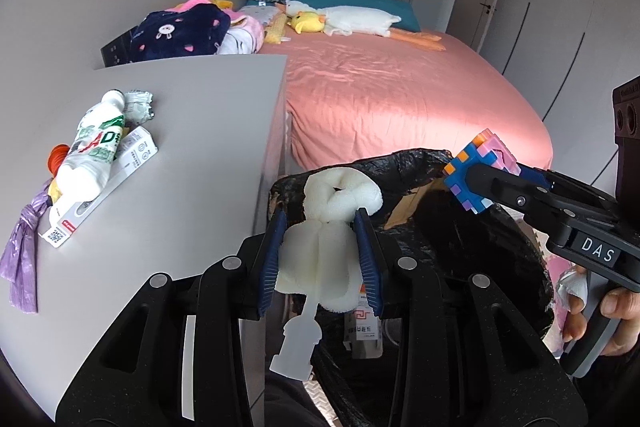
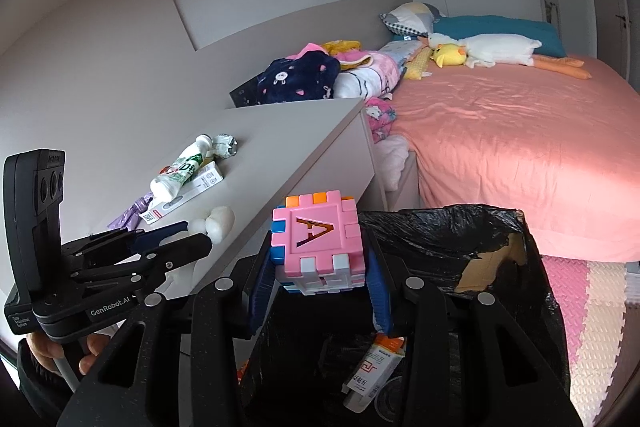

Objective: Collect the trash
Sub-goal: 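Open both tools to drop the sponge and pink cube into the bag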

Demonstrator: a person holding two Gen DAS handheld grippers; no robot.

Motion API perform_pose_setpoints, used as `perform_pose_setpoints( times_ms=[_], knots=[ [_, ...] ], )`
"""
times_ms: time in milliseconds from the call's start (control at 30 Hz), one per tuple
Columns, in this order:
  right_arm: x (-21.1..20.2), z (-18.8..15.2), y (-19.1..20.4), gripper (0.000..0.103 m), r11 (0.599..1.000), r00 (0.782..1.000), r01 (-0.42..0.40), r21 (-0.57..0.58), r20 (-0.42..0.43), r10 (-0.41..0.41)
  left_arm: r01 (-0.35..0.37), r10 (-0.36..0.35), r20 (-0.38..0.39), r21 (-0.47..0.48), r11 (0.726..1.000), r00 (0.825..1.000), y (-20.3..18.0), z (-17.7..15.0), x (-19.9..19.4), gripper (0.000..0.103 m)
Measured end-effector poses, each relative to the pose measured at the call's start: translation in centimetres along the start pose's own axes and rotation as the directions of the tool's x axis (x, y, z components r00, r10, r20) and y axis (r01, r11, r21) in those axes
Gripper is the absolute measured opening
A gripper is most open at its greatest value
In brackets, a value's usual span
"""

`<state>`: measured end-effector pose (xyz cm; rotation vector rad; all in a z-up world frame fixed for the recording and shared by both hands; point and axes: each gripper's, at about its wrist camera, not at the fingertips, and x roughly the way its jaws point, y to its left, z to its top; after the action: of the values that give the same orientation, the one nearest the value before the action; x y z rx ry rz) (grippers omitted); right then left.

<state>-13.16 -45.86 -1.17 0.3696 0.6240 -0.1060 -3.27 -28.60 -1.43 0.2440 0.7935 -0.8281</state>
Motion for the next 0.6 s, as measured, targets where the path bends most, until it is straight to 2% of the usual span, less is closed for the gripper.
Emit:
perform_pose_setpoints(
  times_ms=[400, 433, 467, 500, 533, 567, 600],
  knots=[
    [-2.0, 0.0, -3.8, 0.043, 0.993, 0.995, 0.100, 0.057, 0.025, -0.101, 0.090, -0.087, -0.044, 0.074, 0.993, 0.995, -4.0, 0.5, 1.8, 0.036],
    [-2.0, 0.1, -4.0, 0.044, 0.991, 0.992, 0.122, 0.056, 0.022, -0.123, 0.108, -0.104, -0.053, 0.078, 0.991, 0.993, -4.3, 0.6, 1.9, 0.044],
    [-2.1, 0.1, -4.2, 0.051, 0.987, 0.989, 0.148, 0.057, 0.023, -0.149, 0.130, -0.126, -0.064, 0.079, 0.988, 0.990, -4.5, 0.7, 2.1, 0.069],
    [-2.3, 0.1, -4.4, 0.061, 0.980, 0.982, 0.185, 0.068, 0.036, -0.188, 0.137, -0.133, -0.062, 0.073, 0.988, 0.989, -4.6, 0.7, 2.2, 0.085],
    [-2.7, 0.0, -4.6, 0.078, 0.974, 0.975, 0.212, 0.077, 0.055, -0.217, 0.143, -0.140, -0.052, 0.066, 0.988, 0.989, -4.7, 0.8, 2.1, 0.097],
    [-3.1, 0.0, -4.7, 0.082, 0.969, 0.968, 0.234, 0.082, 0.075, -0.240, 0.163, -0.160, -0.045, 0.065, 0.985, 0.986, -4.8, 0.8, 2.0, 0.097],
    [-3.3, 0.0, -4.9, 0.082, 0.965, 0.963, 0.249, 0.083, 0.084, -0.256, 0.176, -0.173, -0.048, 0.065, 0.982, 0.984, -5.0, 0.8, 2.0, 0.097]
  ],
)
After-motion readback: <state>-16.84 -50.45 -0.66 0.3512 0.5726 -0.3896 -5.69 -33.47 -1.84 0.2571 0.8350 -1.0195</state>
